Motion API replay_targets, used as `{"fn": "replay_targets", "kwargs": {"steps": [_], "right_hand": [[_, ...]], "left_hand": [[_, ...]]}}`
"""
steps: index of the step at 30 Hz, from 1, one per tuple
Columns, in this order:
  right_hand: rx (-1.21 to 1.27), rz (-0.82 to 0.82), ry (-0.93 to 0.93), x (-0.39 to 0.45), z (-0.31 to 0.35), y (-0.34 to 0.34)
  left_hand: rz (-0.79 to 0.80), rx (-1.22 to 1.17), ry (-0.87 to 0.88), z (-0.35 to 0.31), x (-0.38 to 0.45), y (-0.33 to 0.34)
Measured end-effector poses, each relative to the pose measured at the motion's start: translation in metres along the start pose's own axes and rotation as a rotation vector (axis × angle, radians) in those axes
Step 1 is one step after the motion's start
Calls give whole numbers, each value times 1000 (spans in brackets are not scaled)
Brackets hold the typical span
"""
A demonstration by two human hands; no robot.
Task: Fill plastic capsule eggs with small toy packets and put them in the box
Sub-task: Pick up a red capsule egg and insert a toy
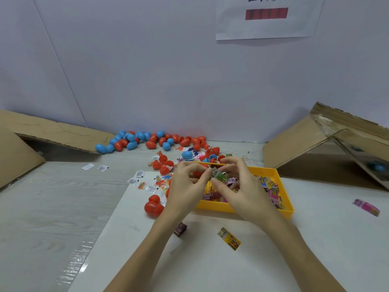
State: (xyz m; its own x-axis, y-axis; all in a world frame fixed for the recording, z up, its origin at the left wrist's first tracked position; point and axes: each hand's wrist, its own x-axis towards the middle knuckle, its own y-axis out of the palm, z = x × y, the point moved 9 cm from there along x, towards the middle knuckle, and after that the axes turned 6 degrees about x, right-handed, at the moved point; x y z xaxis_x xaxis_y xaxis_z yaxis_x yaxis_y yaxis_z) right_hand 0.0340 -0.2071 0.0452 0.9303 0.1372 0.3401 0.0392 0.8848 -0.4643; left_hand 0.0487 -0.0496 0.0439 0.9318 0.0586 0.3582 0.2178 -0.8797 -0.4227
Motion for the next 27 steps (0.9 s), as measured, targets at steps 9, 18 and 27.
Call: {"fn": "replay_targets", "kwargs": {"steps": [9,18,27], "right_hand": [[43,-25,58,0,-12,-7],[247,-302,184,-2,-36,-42],[253,-269,169,-1,-30,-36]], "left_hand": [[43,213,245,-14,-6,8],[122,-75,207,-17,-7,10],[151,-34,146,-10,-7,18]]}}
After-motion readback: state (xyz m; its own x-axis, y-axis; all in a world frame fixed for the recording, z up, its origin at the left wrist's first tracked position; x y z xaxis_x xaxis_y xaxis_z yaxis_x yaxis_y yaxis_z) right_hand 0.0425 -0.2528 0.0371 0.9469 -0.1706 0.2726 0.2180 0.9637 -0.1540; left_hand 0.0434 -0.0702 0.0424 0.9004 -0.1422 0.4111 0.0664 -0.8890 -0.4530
